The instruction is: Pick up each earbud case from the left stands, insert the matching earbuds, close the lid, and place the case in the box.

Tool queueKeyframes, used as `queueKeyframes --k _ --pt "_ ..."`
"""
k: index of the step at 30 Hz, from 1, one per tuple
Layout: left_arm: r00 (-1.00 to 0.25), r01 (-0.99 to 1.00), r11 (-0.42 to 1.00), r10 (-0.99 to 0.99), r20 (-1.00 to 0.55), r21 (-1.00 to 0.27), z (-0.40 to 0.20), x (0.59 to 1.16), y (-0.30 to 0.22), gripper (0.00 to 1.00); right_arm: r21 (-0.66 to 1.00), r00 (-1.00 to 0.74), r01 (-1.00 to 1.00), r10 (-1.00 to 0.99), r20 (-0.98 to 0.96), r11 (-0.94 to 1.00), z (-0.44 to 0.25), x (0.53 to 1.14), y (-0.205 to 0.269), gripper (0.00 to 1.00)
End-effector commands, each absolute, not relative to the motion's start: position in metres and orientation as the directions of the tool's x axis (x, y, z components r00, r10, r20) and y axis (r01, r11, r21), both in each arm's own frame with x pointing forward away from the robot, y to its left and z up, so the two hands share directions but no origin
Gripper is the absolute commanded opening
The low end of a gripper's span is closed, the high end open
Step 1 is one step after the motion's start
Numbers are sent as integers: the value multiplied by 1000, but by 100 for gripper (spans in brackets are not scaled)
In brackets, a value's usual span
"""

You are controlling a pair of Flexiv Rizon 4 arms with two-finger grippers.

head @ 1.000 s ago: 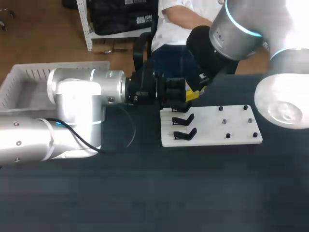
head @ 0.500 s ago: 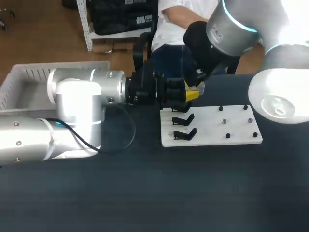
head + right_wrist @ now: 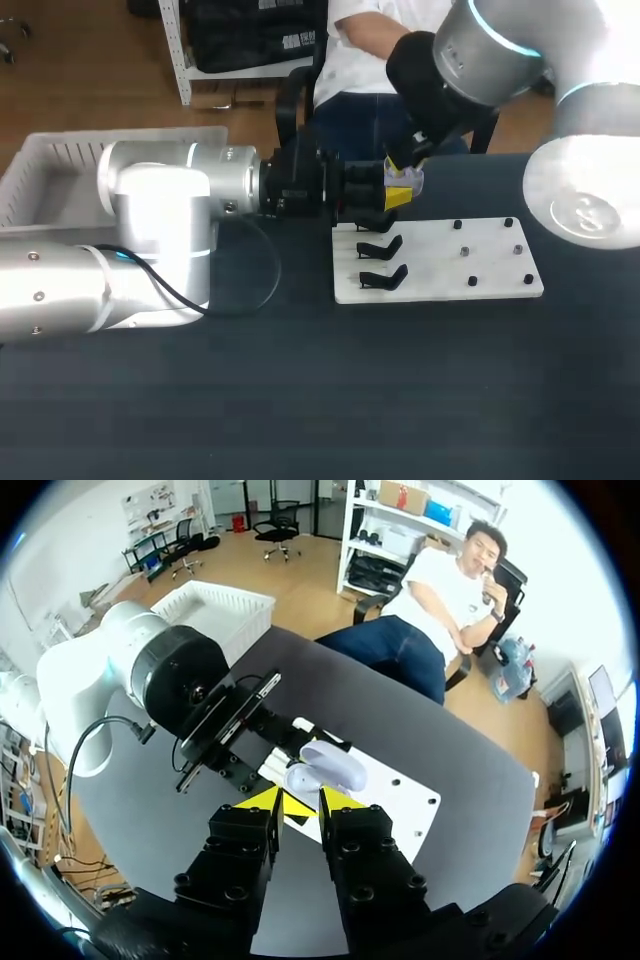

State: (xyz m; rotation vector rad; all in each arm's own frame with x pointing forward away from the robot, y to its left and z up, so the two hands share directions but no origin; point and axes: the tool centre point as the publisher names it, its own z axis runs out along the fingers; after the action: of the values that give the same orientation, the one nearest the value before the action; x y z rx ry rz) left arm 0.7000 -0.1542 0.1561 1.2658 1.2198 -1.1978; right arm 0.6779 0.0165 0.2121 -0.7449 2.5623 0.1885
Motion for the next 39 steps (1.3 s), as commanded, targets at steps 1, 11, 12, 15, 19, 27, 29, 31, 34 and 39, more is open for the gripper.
queueKeyframes --k 1,11,12,15,19,27,29,31,34,39 --pt "16 1000 -19 40 -999 15 156 698 -154 0 -9 -750 -513 -453 -482 859 213 675 11 23" --pt "16 1000 -19 40 -999 15 156 698 -154 0 -47 -723 -492 -438 -534 870 228 727 12 29" --pt "16 1000 -19 40 -999 15 156 698 -154 0 -53 -723 -487 -436 -536 872 225 734 13 30" --pt "16 1000 -19 40 -999 15 156 698 -154 0 -43 -736 -471 -419 -531 881 216 753 11 32" --pt "16 1000 -19 40 -999 15 156 698 -154 0 -31 -755 -448 -397 -521 894 203 767 9 31" --pt "16 1000 -19 40 -999 15 156 698 -154 0 -10 -786 -428 -378 -488 904 186 763 5 29" --pt "16 1000 -19 40 -999 15 156 698 -154 0 -10 -788 -430 -380 -485 903 184 759 3 29" --pt "16 1000 -19 40 -999 15 156 698 -154 0 -10 -790 -428 -379 -481 904 184 754 1 30" --pt "16 1000 -19 40 -999 15 156 698 -154 0 -9 -794 -422 -374 -479 907 185 744 -1 30" --pt "16 1000 -19 40 -999 15 156 698 -154 0 -4 -800 -407 -358 -482 913 186 730 -4 30"
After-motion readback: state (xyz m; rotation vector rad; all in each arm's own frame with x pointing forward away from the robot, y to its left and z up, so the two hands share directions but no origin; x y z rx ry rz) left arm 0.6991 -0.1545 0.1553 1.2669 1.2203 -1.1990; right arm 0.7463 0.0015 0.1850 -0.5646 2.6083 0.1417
